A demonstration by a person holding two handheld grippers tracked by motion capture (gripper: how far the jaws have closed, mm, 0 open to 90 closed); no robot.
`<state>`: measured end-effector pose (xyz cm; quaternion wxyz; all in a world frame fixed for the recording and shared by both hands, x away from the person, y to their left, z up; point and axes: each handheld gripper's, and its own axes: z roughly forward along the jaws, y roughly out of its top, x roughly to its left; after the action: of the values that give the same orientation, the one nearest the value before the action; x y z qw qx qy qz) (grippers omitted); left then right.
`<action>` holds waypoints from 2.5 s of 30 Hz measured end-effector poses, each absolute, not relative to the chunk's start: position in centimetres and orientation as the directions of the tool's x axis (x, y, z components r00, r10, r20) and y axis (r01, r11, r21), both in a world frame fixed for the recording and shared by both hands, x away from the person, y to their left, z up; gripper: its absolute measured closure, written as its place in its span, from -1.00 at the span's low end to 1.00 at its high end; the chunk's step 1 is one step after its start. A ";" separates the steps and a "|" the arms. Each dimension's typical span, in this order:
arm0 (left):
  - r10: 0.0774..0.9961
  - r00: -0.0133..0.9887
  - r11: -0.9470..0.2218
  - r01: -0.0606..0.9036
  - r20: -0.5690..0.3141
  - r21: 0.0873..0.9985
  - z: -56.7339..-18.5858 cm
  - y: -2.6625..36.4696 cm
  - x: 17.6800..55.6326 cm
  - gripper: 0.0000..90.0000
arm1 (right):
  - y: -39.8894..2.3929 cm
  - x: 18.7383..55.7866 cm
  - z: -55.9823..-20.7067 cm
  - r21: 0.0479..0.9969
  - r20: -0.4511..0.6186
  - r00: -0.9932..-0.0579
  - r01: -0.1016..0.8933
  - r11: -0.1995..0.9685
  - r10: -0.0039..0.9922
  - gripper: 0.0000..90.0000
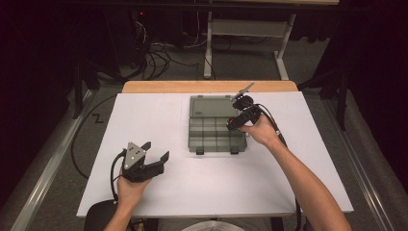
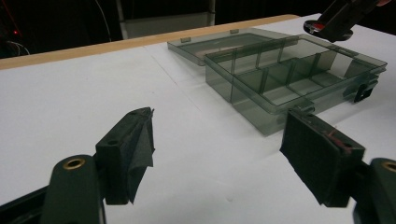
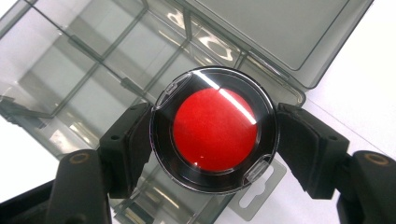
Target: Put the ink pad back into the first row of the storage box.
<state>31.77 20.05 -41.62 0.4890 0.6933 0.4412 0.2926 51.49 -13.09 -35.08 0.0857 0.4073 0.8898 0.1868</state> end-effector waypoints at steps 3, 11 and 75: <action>0.898 0.439 -0.131 0.323 -0.026 0.937 -41.6 20.1 31.7 -0.43 | -13.2 51.8 -35.3 0.403 -0.010 -0.656 0.688 0.603 0.755 -0.30; 0.898 0.439 -0.129 0.324 -0.028 0.937 -41.6 20.1 31.8 -0.42 | -13.1 52.5 -35.6 0.402 -0.018 -0.644 0.696 0.596 0.765 -0.30; 0.894 0.448 -0.133 0.312 -0.022 0.941 -41.5 19.9 31.4 -0.42 | -13.9 52.6 -35.4 0.426 -0.025 -0.624 0.700 0.573 0.781 -0.13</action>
<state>31.44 19.93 -41.49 0.4940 0.6928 0.4350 0.2945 52.65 -13.88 -35.40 0.1057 0.4205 0.8806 0.1913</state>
